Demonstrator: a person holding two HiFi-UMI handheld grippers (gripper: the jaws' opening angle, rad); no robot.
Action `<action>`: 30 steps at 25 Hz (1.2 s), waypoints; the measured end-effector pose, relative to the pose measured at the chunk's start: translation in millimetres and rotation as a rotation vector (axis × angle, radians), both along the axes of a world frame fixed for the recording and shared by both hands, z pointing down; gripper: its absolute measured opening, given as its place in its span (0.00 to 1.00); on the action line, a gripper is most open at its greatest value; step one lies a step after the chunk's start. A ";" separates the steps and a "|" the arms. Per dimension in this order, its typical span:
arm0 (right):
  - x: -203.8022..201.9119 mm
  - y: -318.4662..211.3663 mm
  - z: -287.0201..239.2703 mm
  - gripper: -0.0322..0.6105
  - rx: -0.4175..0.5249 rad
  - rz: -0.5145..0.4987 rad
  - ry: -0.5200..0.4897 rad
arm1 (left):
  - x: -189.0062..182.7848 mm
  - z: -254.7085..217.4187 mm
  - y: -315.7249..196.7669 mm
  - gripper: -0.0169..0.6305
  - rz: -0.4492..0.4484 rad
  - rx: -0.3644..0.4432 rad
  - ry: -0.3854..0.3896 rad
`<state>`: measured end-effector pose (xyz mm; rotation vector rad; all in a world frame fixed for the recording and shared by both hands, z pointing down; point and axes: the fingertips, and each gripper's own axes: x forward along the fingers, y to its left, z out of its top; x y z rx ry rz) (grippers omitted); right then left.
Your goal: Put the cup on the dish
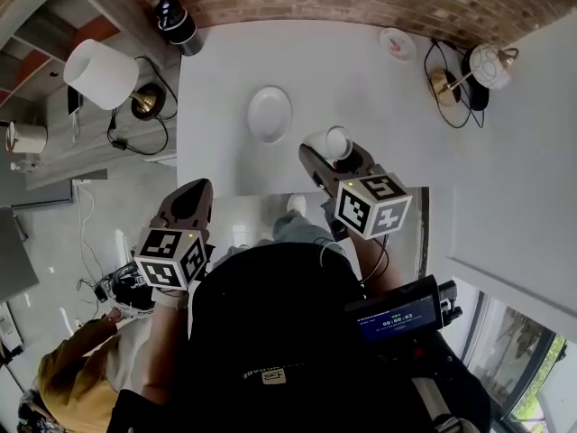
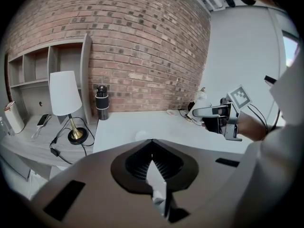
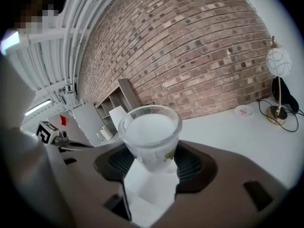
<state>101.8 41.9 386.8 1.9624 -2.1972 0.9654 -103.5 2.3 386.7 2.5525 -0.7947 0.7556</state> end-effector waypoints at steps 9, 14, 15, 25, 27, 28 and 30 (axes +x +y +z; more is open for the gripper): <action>38.5 -30.4 11.3 0.46 -0.017 -0.095 -0.020 | 45.6 2.0 -16.7 0.04 -0.077 -0.003 -0.016; 53.8 -46.9 18.9 0.46 -0.029 -0.136 -0.015 | 60.3 2.5 -24.5 0.04 -0.114 -0.003 -0.026; 55.5 -49.7 20.3 0.46 -0.030 -0.143 -0.011 | 61.3 2.4 -25.3 0.04 -0.121 -0.003 -0.029; 50.2 -81.6 40.7 0.46 -0.068 -0.178 0.045 | 43.8 6.8 -34.1 0.04 -0.165 -0.032 -0.047; 48.5 -89.5 43.8 0.46 -0.074 -0.172 0.051 | 38.2 7.1 -40.4 0.04 -0.169 -0.033 -0.047; 47.4 -93.0 45.4 0.46 -0.077 -0.172 0.057 | 35.3 7.6 -43.5 0.04 -0.171 -0.033 -0.049; 44.6 -99.7 49.3 0.46 -0.085 -0.176 0.069 | 29.3 8.8 -49.5 0.04 -0.180 -0.035 -0.050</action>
